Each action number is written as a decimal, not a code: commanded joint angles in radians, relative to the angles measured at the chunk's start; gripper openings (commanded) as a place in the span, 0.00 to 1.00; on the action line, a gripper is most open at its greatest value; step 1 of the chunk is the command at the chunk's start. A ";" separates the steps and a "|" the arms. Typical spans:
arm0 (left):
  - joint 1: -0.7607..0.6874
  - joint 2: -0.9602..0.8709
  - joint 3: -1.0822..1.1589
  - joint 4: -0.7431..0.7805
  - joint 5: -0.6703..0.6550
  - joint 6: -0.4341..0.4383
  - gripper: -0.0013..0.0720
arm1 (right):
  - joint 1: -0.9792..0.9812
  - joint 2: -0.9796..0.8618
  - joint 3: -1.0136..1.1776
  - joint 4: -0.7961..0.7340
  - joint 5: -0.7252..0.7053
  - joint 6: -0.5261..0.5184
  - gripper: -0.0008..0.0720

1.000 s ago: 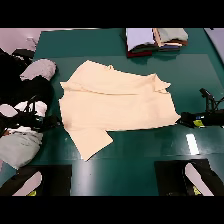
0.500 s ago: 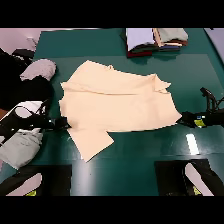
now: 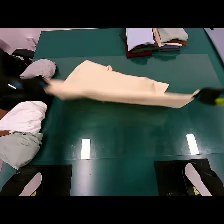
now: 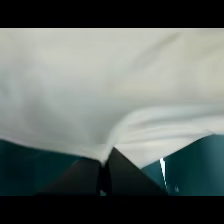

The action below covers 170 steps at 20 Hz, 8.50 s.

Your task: Fold the shirts.

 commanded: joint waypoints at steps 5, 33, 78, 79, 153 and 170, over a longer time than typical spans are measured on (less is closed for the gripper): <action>0.047 0.125 0.881 0.051 0.020 -0.035 0.05 | 0.000 0.033 0.746 -0.004 0.003 0.029 0.03; -0.076 -0.837 0.446 0.094 0.046 0.002 0.05 | 0.288 -0.914 0.764 -0.231 0.010 0.129 0.03; -0.100 -0.062 -0.449 0.371 -0.220 -0.130 0.68 | 0.047 -0.258 -0.568 -0.234 0.040 -0.004 0.03; -0.100 -0.062 -0.449 0.370 -0.245 -0.130 0.68 | 0.063 -0.238 -0.563 -0.234 0.043 -0.003 0.03; -0.277 -0.628 0.193 0.080 0.045 -0.034 0.05 | 0.048 -0.877 0.045 0.294 -0.116 -0.178 0.63; -0.601 -1.093 0.513 0.021 0.191 -0.079 0.05 | 0.414 -0.645 0.653 0.293 0.039 0.017 0.03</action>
